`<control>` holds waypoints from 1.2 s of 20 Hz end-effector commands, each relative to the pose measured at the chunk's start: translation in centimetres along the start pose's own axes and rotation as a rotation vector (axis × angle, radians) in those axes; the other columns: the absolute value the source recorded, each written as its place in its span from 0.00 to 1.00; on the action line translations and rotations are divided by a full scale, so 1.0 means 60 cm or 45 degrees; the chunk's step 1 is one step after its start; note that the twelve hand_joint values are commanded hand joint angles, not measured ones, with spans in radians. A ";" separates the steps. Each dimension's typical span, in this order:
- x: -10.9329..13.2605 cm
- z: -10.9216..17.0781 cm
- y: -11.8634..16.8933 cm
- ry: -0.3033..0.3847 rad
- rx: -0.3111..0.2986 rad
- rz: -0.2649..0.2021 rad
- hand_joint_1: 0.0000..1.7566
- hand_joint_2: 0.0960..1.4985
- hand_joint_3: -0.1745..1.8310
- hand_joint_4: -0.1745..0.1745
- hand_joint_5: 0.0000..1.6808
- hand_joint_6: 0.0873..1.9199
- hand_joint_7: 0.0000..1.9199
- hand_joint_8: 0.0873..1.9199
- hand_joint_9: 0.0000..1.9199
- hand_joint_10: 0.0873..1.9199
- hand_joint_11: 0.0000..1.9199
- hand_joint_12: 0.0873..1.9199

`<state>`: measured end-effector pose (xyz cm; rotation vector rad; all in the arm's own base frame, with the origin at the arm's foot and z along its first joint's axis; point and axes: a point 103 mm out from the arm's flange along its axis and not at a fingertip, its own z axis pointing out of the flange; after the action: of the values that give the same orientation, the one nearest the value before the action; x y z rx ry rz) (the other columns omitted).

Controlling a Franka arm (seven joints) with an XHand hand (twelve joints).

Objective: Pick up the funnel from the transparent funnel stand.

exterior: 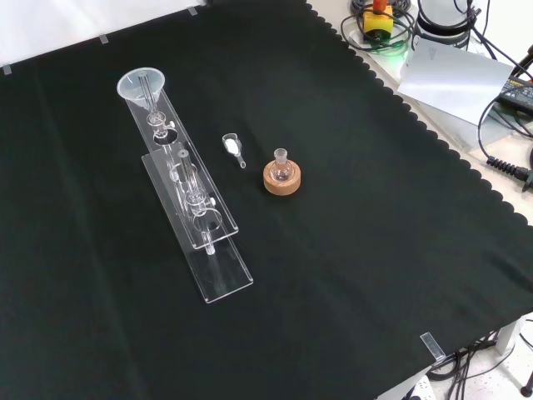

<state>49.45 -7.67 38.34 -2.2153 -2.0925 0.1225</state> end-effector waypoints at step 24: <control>-0.038 0.148 0.226 -0.055 0.316 -0.084 0.23 0.55 0.21 0.45 0.10 0.00 0.04 0.31 0.14 0.34 0.11 0.72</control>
<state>62.12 -10.56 28.95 -2.0499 -2.0416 0.3439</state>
